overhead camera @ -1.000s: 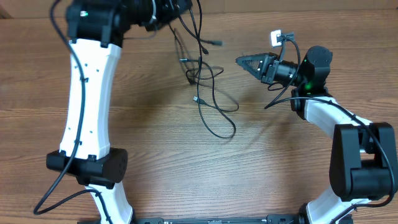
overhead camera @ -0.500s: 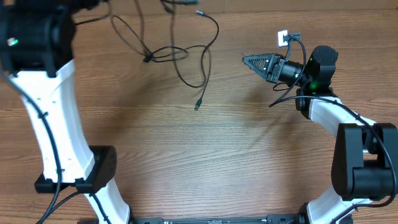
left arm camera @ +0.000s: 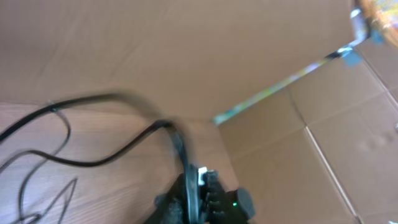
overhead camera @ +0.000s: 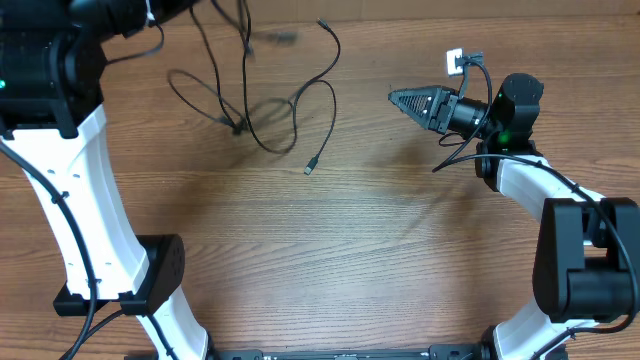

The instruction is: Untangle cables

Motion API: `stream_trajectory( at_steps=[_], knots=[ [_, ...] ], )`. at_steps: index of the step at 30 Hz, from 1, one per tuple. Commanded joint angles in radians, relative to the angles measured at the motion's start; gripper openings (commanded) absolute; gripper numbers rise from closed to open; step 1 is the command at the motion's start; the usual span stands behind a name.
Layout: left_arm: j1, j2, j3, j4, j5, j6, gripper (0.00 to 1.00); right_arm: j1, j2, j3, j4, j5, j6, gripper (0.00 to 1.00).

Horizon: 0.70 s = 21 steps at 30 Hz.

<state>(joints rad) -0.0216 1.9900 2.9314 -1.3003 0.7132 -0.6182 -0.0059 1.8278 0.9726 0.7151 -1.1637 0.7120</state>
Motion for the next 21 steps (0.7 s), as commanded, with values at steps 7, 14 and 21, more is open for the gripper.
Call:
stream_trajectory(
  at_steps=[7, 14, 21],
  knots=[
    [-0.091, -0.021, 0.016, -0.122, -0.144, 0.126, 0.30, -0.002, -0.019, 0.010, 0.008, -0.004, -0.009, 1.00],
    [-0.131, -0.021, 0.016, -0.151, -0.202, 0.126, 0.32, -0.002, -0.019, 0.010, 0.008, -0.006, -0.009, 1.00],
    [-0.141, -0.014, 0.003, -0.304, -0.451, 0.126, 0.68, 0.002, -0.019, 0.010, 0.004, -0.054, -0.005, 1.00]
  ],
)
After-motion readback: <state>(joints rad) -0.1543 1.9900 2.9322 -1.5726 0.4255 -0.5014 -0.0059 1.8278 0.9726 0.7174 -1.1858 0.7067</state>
